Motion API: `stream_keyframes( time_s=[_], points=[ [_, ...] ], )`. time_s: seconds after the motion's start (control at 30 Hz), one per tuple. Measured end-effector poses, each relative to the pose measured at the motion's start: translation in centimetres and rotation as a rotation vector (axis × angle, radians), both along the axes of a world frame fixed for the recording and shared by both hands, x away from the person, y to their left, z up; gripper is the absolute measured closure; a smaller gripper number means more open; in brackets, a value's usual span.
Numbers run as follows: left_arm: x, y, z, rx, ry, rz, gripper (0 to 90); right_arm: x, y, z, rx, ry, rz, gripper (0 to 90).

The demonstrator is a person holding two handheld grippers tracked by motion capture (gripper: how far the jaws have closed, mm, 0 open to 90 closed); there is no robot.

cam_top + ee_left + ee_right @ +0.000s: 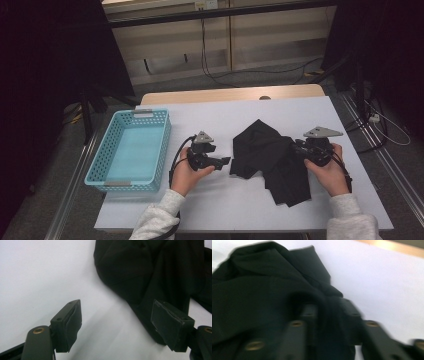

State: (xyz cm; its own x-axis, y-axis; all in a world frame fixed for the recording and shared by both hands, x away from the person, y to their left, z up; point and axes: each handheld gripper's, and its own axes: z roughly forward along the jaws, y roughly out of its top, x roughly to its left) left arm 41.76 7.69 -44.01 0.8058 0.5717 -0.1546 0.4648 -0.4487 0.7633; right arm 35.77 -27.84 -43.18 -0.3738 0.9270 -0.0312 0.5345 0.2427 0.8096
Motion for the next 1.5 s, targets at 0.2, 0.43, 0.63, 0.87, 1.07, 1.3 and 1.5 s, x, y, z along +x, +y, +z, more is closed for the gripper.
stream_keyframes(
  time_s=[0.2, 0.43, 0.63, 0.87, 1.07, 1.3, 1.5],
  points=[
    [0.2, -0.4, 0.2, -0.007, -0.005, -0.006, 23.0, -1.4, 2.4, 1.2, -0.009, -0.050, 0.104, 35.6],
    [0.3, 0.2, 0.5, -0.014, -0.006, 0.008, 22.3, -2.1, 4.2, 1.8, -0.018, -0.055, 0.189, 26.7],
    [0.2, 0.7, 0.7, -0.014, -0.007, 0.020, 20.9, -2.3, 5.4, 1.9, -0.004, -0.058, 0.246, 23.3],
    [0.1, 1.1, 0.7, -0.012, -0.004, 0.027, 20.2, -2.2, 6.3, 2.3, -0.023, -0.076, 0.281, 21.7],
    [0.1, 1.2, 0.6, -0.015, 0.003, 0.036, 19.6, -2.4, 7.9, 2.1, -0.022, -0.074, 0.380, 23.7],
    [0.1, 1.7, 0.6, -0.010, 0.004, 0.043, 19.4, -2.4, 11.7, -1.4, -0.119, 0.080, 0.513, 29.4],
    [0.1, 1.9, 0.7, -0.007, -0.001, 0.048, 19.4, -2.0, 10.8, -1.3, -0.188, 0.054, 0.447, 90.0]
  ],
)
